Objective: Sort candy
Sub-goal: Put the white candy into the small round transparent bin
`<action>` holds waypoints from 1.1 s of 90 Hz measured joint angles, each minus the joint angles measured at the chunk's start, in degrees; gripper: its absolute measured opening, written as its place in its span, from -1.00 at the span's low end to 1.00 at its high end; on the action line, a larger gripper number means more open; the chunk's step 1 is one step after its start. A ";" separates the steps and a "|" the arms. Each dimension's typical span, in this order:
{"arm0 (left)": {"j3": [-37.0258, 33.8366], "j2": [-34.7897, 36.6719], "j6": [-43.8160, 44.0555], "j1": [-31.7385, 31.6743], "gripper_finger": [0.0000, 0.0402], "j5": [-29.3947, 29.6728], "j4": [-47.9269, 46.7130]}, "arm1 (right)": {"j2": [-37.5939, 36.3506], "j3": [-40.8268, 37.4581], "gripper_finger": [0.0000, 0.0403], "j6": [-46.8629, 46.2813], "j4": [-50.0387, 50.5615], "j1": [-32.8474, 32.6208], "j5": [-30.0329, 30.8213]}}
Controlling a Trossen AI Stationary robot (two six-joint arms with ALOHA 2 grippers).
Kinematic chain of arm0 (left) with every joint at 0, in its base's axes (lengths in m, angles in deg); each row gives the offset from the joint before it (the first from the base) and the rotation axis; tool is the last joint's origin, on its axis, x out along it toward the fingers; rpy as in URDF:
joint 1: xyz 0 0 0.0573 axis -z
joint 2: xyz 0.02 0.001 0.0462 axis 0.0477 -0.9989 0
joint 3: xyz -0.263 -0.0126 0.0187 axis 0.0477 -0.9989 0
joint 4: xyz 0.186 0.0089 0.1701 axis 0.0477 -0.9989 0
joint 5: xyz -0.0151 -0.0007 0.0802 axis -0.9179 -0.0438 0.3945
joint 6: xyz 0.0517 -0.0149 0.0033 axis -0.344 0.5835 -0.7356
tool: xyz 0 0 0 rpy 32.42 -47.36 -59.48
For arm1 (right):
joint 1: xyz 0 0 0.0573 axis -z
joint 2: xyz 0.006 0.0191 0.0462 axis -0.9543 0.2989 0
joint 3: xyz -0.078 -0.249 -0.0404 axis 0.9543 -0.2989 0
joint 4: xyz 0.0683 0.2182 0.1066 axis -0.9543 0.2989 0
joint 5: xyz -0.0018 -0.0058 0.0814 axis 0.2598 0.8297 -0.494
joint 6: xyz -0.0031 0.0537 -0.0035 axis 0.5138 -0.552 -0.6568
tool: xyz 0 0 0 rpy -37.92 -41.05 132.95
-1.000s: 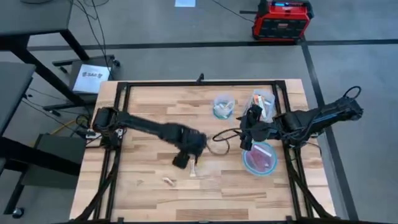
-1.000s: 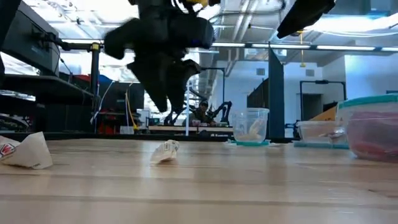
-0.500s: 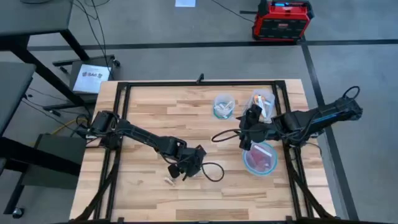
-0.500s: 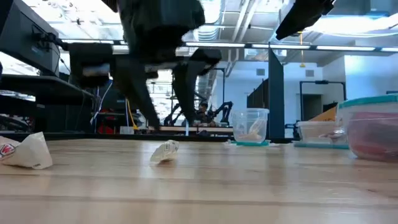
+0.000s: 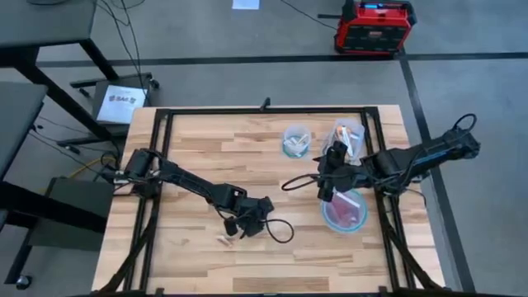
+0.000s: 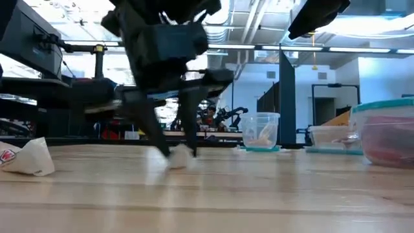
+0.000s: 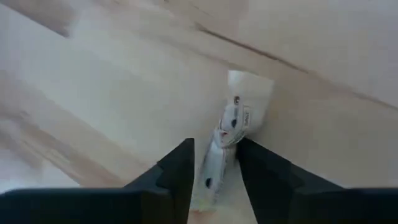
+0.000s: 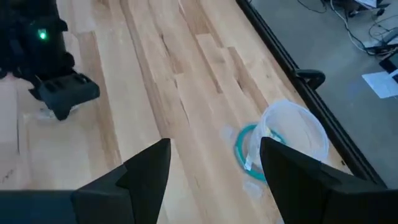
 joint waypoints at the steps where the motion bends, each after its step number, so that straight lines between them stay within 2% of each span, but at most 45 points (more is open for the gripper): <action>1: 0.06 -0.11 -0.10 0.00 -0.51 -0.02 -0.24 | 0.00 0.00 0.15 -0.08 0.05 0.00 -0.01; 9: 1.06 -1.07 0.24 0.02 -0.68 0.88 -1.24 | 0.00 0.00 0.15 -0.30 0.47 -0.09 -0.01; 16: 3.26 -1.22 3.91 -0.28 -0.87 1.52 -3.62 | -0.02 0.00 0.15 -0.31 0.42 -0.37 0.00; 28: 7.25 -0.16 14.23 -2.87 -0.94 1.98 -4.52 | -0.02 0.00 0.15 -0.31 0.96 -0.28 0.52; 37: 8.16 2.56 18.57 -7.30 -1.00 2.06 1.30 | -0.03 0.00 0.15 -0.28 1.28 -0.44 2.75; 49: 8.22 5.12 25.78 -15.99 -0.99 2.09 15.22 | -0.04 0.00 0.15 -0.26 2.29 -0.39 5.76; 70: 8.74 3.67 43.86 -30.08 -0.99 0.91 40.94 | -0.07 0.00 0.15 -0.19 3.18 -0.32 10.67; 77: 8.79 3.18 49.29 -33.29 -0.99 0.69 40.50 | -0.04 -0.02 0.15 -0.21 3.92 -0.01 10.64; 86: 10.31 2.02 50.87 -35.55 -0.98 -0.30 39.94 | -0.07 -0.02 0.15 -0.57 4.30 0.15 10.67; 99: 12.01 1.02 52.47 -36.00 -0.74 -4.94 38.01 | -0.07 -0.02 0.15 -0.70 4.74 0.16 10.73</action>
